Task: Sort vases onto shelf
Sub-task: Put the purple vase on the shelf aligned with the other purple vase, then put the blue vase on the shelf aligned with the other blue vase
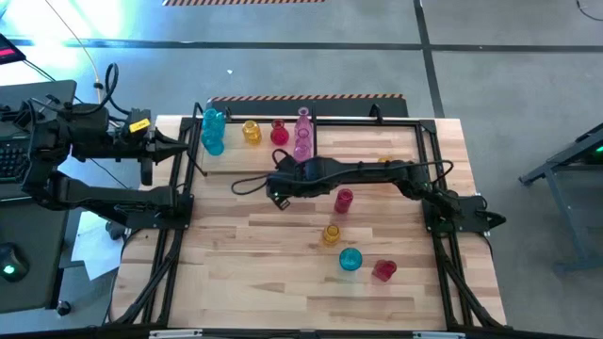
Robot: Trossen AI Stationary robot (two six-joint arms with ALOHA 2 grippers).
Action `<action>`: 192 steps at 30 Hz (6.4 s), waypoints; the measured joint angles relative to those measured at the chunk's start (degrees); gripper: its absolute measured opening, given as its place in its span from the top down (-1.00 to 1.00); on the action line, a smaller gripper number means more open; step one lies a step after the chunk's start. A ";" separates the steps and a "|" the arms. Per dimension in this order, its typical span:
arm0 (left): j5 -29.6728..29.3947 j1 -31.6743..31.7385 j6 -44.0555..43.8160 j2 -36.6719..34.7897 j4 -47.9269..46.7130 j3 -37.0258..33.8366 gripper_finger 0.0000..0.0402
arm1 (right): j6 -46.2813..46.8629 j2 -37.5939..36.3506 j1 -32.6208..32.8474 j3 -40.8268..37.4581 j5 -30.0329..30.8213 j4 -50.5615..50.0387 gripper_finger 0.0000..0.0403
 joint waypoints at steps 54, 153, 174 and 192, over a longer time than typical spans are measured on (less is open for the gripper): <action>-20.07 0.02 -12.63 -15.39 -11.48 0.04 1.00 | -10.01 5.85 -2.60 0.02 -8.29 6.53 1.00; -8.94 4.13 1.37 -25.18 -22.01 17.05 1.00 | 50.95 5.80 -8.00 0.02 7.51 -1.76 1.00; -8.90 4.13 0.35 -25.18 -22.01 17.05 1.00 | 50.91 5.80 -8.59 0.02 7.52 -3.25 1.00; -8.27 4.14 -0.13 -25.17 -22.01 17.03 1.00 | 51.81 5.83 -6.59 0.35 7.57 -3.55 1.00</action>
